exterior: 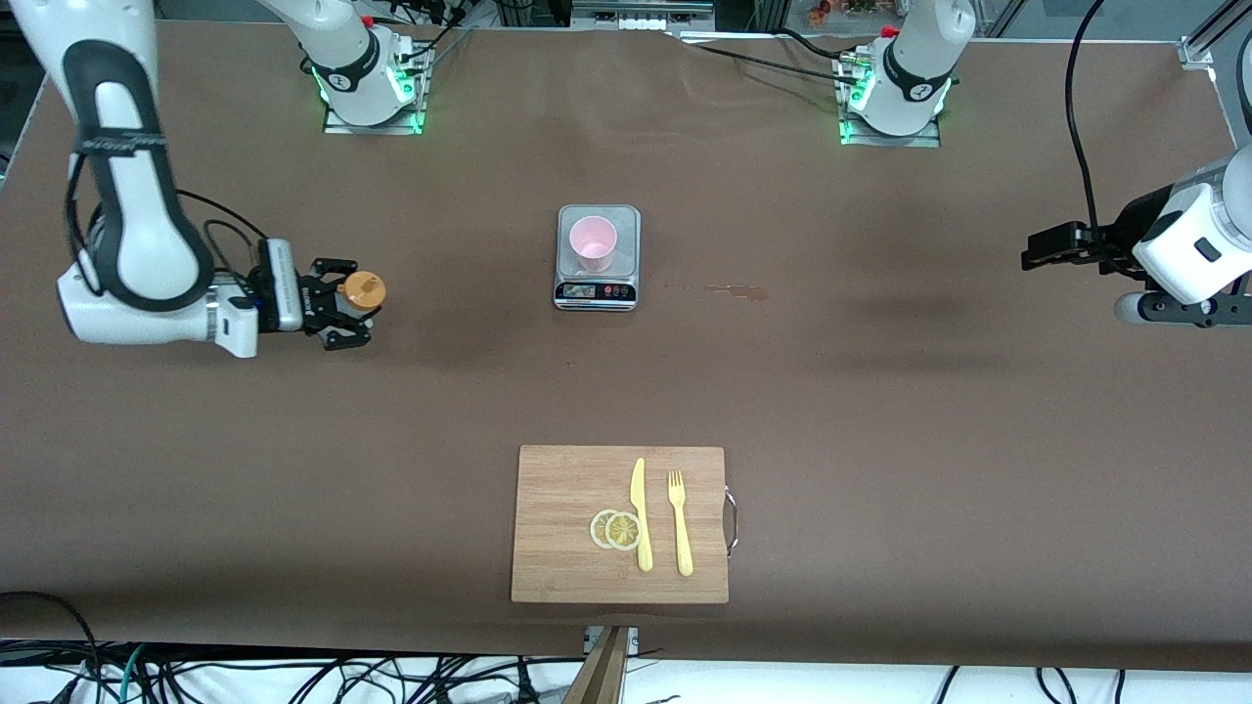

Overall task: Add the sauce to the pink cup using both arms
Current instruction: 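Lift the sauce bottle with the right gripper toward the pink cup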

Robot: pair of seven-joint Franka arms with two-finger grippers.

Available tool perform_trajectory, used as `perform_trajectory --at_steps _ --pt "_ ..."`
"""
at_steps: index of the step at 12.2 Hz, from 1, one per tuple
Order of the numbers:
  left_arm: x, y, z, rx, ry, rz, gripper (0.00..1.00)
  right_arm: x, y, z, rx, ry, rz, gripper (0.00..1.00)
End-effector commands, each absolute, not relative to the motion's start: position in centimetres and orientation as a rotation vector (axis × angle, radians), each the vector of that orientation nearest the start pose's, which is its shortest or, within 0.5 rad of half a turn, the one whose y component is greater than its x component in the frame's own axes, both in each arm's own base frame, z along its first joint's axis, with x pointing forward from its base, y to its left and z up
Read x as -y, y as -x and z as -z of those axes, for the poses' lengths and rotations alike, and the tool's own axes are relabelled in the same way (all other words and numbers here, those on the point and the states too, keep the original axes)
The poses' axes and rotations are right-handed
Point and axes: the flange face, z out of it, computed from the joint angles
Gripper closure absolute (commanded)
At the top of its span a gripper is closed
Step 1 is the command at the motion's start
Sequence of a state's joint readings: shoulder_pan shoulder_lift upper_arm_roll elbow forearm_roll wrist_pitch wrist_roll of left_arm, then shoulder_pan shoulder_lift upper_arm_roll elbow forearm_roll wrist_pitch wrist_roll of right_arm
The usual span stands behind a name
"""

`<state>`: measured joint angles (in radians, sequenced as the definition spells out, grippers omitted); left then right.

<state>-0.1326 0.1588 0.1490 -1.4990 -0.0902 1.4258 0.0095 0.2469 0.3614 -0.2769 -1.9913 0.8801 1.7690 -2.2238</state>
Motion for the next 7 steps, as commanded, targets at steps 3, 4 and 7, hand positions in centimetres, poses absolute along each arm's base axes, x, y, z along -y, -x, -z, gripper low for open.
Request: perform_trajectory --at_steps 3,4,7 --pt "0.5 -58.6 -56.2 -0.028 3.184 -0.379 0.0 -14.4 -53.5 -30.9 1.851 1.724 0.264 1.0" --pt "0.5 -58.6 -56.2 -0.028 3.184 -0.379 0.0 -16.6 -53.0 -31.4 1.859 1.769 0.207 1.0" --pt "0.5 -58.6 -56.2 -0.028 3.184 -0.377 0.0 -22.8 -51.2 -32.4 1.893 1.92 0.037 1.0"
